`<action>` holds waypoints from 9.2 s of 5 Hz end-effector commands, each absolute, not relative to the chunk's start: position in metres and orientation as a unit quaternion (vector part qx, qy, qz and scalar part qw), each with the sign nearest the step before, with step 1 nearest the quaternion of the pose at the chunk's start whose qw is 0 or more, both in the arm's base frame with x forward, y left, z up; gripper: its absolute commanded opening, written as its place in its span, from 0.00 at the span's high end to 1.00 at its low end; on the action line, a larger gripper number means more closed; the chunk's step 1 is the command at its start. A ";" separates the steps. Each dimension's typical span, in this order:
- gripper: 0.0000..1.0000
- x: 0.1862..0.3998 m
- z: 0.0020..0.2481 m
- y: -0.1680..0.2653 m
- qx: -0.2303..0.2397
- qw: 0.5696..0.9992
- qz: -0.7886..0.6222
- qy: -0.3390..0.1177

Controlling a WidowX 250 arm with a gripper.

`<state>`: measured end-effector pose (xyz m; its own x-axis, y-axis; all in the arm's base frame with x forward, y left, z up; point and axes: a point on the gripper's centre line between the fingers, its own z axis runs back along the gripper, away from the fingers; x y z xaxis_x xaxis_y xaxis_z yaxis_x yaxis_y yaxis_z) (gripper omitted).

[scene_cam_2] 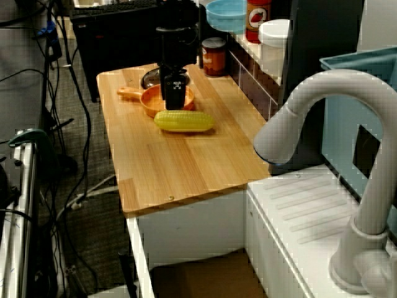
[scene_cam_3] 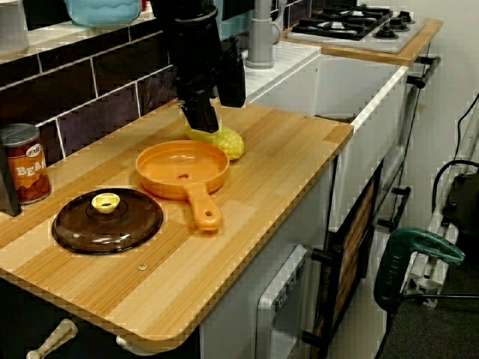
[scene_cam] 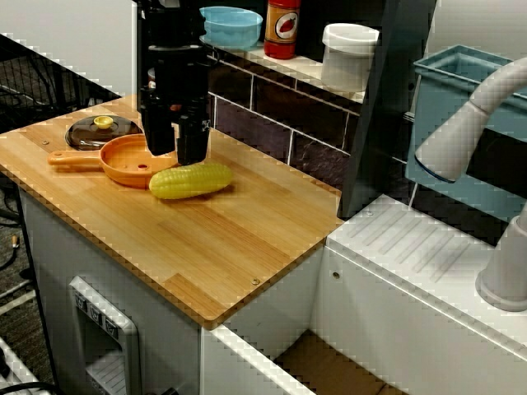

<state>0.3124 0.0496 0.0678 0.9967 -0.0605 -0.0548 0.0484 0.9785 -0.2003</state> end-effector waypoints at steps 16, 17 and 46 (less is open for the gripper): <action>0.00 0.250 0.068 0.172 -0.009 0.980 -0.187 -0.061; 0.00 0.250 0.066 0.169 -0.013 0.981 -0.186 -0.061; 1.00 0.256 0.128 0.059 -0.018 0.984 -0.163 -0.066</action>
<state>0.2554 0.0589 0.1161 0.9409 -0.3234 0.1008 0.3287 0.9435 -0.0413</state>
